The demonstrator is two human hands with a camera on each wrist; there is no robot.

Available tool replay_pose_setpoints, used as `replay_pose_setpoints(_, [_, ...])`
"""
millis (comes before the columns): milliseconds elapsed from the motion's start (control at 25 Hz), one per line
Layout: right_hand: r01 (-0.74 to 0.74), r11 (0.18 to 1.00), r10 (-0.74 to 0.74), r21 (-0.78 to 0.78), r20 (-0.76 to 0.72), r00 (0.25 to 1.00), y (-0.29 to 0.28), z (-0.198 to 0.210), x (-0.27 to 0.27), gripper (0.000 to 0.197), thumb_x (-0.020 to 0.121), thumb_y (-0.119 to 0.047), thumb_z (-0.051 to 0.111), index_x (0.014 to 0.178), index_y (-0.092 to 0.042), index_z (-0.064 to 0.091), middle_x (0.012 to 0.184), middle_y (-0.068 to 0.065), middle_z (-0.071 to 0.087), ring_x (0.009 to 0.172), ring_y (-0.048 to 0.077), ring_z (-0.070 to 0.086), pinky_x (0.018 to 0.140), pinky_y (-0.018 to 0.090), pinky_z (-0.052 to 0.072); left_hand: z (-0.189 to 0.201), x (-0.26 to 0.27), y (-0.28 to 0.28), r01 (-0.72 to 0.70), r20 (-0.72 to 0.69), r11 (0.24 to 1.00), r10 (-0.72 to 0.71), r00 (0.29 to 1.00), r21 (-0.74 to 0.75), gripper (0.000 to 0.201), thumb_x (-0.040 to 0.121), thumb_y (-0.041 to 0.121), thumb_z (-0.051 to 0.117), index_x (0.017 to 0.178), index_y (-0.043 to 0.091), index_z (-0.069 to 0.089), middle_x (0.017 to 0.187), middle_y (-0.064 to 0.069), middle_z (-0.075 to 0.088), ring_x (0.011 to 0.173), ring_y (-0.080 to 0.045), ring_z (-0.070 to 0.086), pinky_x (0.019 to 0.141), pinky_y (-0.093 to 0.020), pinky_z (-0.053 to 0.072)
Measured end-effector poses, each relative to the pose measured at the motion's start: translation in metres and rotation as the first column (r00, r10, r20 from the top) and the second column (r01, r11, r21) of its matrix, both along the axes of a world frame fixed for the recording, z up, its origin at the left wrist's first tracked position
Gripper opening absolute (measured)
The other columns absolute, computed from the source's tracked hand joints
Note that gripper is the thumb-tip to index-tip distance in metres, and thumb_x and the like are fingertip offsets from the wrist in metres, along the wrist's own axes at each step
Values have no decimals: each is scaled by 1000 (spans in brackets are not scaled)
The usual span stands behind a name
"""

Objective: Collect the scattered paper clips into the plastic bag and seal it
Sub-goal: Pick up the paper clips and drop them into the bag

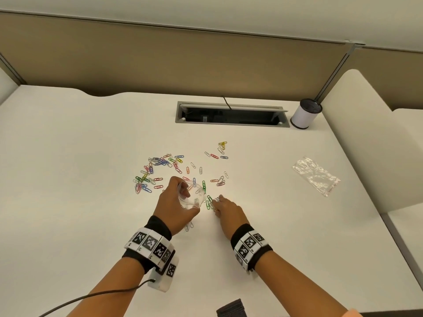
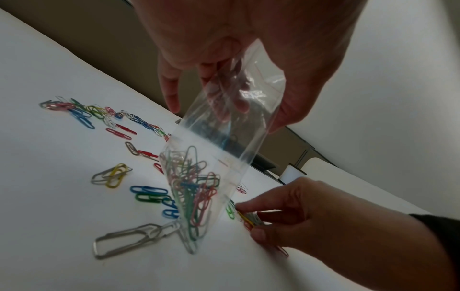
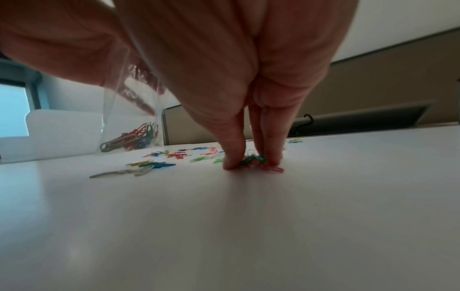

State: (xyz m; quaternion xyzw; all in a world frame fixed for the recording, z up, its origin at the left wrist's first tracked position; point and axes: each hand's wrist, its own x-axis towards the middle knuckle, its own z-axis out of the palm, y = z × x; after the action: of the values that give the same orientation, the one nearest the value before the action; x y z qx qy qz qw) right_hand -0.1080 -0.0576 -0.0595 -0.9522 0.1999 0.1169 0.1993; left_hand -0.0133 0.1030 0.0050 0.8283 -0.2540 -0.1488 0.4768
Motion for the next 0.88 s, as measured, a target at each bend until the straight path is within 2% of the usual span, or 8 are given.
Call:
replay_pose_setpoints(80, [-16,998,18,-60,31,999,-4,2,-1,30,94,-1,38,112,-9,61,122,11,59,106,30,61,73,29,40,-1,1,-1,2,7,1000,-2,1000,0,49,65,12,80,99,17,45,84,3,60,82,-10,58,72,-20,44])
replay_pose_setpoints(160, [31,998,-28,-53,66,997,-9,3,-1,27,94,-4,41,103,-8,66,106,10,65,97,29,63,72,28,42,-2,0,-2,3,3,1000,-3,1000,1,49,66,13,81,99,18,45,84,3,60,83,-9,58,71,-18,42])
replay_pose_setpoints(240, [89,996,-89,-4,78,993,-15,5,0,26,95,-8,47,106,-10,71,106,9,67,96,28,65,79,28,48,-3,-3,-1,13,-2,1000,-13,1000,7,49,66,15,81,99,19,45,85,3,60,83,-10,58,70,-18,42])
replay_pose_setpoints(360, [238,957,-258,163,110,960,-25,12,-2,16,89,-13,62,98,-14,75,95,6,74,84,24,69,69,19,47,-5,-6,1,24,0,1000,-24,1000,17,48,67,16,81,99,20,45,85,4,60,82,-11,59,70,-18,43])
replay_pose_setpoints(520, [414,792,-526,449,156,836,-45,18,-10,11,79,-15,77,90,-13,79,86,3,76,74,12,66,69,10,48,-6,-7,4,28,-6,999,-28,1000,18,48,66,15,80,99,20,45,85,3,60,83,-13,58,71,-21,45])
replay_pose_setpoints(720, [305,346,-674,887,8,738,-52,50,-16,15,80,1,73,95,2,74,87,18,73,83,30,70,76,23,59,-9,-10,1,53,-6,997,-53,999,51,48,64,23,76,98,23,42,85,6,58,84,-17,58,73,-31,50])
replay_pose_setpoints(800, [207,296,-632,933,29,774,-46,75,-14,19,83,4,69,101,8,71,88,18,72,80,24,70,75,22,59,-10,-13,-1,69,1,995,-69,998,76,49,63,28,73,98,24,40,85,7,58,83,-19,59,73,-34,51])
replay_pose_setpoints(880, [128,334,-548,934,82,833,-37,99,-11,22,84,3,68,105,9,69,90,16,72,80,19,71,77,23,59,-10,-16,-6,85,1,993,-85,996,87,48,62,29,73,97,25,40,84,9,57,82,-18,58,72,-33,51])
